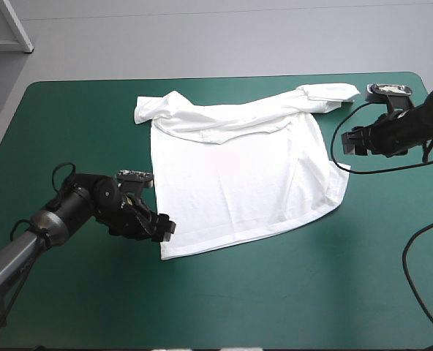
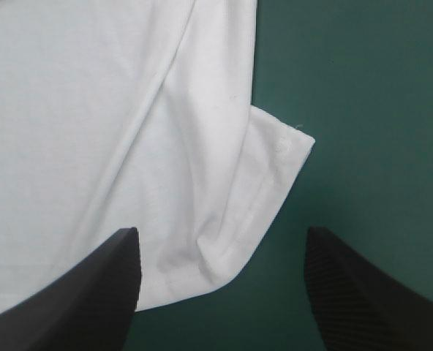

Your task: Fold the cloth

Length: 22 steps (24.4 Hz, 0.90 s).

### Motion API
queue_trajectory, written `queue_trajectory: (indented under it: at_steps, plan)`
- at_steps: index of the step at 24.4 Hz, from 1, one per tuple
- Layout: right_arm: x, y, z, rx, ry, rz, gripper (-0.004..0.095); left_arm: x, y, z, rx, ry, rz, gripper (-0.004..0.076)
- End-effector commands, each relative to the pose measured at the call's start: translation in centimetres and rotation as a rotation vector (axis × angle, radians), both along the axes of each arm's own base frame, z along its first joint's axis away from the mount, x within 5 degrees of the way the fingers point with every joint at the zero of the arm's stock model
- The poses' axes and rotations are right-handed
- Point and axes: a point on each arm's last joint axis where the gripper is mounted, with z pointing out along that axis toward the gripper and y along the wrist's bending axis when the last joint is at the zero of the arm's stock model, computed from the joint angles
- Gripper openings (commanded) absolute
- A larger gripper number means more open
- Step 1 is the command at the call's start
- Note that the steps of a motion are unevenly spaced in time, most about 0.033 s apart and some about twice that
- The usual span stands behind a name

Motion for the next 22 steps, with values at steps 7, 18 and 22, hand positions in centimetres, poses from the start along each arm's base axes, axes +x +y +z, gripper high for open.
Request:
queue_trajectory:
  at_steps: [7, 18, 22]
  plan:
    - [-0.6, 0.1, 2.1, 0.021, -0.097, -0.013, 0.0579, -2.0, -5.0, 0.3, 0.013, -0.208, -0.038, 0.0522]
    - [-0.6, 0.0, 2.0, 0.021, -0.085, -0.016, 0.0539, -2.7, -5.9, -5.1, 0.154, -0.103, -0.047, 0.0513]
    - [0.2, -0.1, 1.0, 0.024, -0.060, -0.019, 0.0539, -2.6, -6.7, -6.5, 0.119, -0.038, -0.032, 0.0285]
